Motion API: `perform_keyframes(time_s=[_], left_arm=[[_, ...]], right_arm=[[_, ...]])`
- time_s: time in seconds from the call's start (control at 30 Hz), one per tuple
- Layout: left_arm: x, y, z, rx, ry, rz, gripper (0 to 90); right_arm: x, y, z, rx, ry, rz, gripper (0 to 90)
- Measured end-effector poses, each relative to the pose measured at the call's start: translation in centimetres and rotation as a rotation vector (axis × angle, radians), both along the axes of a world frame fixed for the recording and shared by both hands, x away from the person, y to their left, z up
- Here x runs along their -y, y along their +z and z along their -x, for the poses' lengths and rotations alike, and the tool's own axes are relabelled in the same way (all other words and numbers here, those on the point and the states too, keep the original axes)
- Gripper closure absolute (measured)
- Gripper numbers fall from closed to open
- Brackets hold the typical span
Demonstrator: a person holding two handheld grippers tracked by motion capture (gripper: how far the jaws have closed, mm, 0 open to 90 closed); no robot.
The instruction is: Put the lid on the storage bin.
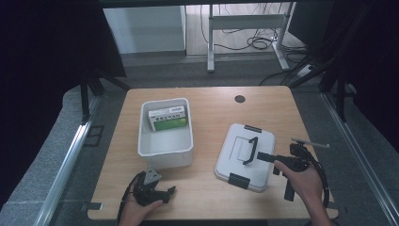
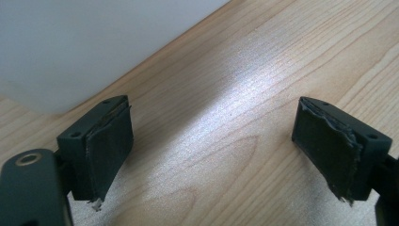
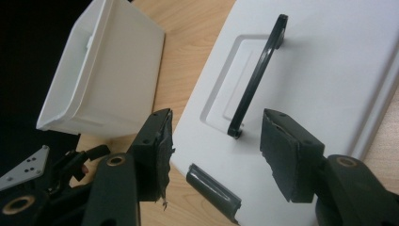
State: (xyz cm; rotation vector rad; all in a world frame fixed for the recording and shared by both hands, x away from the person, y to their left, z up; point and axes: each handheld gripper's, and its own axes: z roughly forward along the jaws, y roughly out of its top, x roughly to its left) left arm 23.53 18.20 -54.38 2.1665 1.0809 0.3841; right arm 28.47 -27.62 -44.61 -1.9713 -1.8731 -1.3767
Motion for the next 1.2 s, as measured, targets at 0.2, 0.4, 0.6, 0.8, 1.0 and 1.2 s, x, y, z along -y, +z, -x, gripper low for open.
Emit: perform_keyframes(time_s=[0.2, 0.4, 0.6, 0.8, 1.0, 1.2], left_arm=[[0.0, 0.0, 0.0, 0.003, -0.004, -0.003, 12.9], [0.0, 0.0, 0.0, 0.003, -0.004, -0.003, 12.9], [0.0, 0.0, 0.0, 0.004, -0.006, -0.004, 12.9], [0.0, 0.0, 0.0, 0.003, -0.004, -0.003, 12.9], [0.0, 0.0, 0.0, 0.003, -0.004, -0.003, 12.9], [0.0, 0.0, 0.0, 0.003, -0.004, -0.002, 12.9]], right_arm=[[-0.9, 1.7, -1.1, -0.036, 0.023, 0.042, 44.3], [-1.7, 2.6, -2.1, -0.041, 0.034, 0.063, 44.2], [-2.2, 2.8, -3.0, -0.047, 0.029, 0.077, 44.3], [-2.6, 3.0, -4.3, -0.069, 0.009, 0.076, 44.9], [-3.0, 2.9, -5.3, -0.075, 0.017, 0.098, 45.5], [-3.0, 2.6, -6.0, -0.101, 0.005, 0.114, 46.0]])
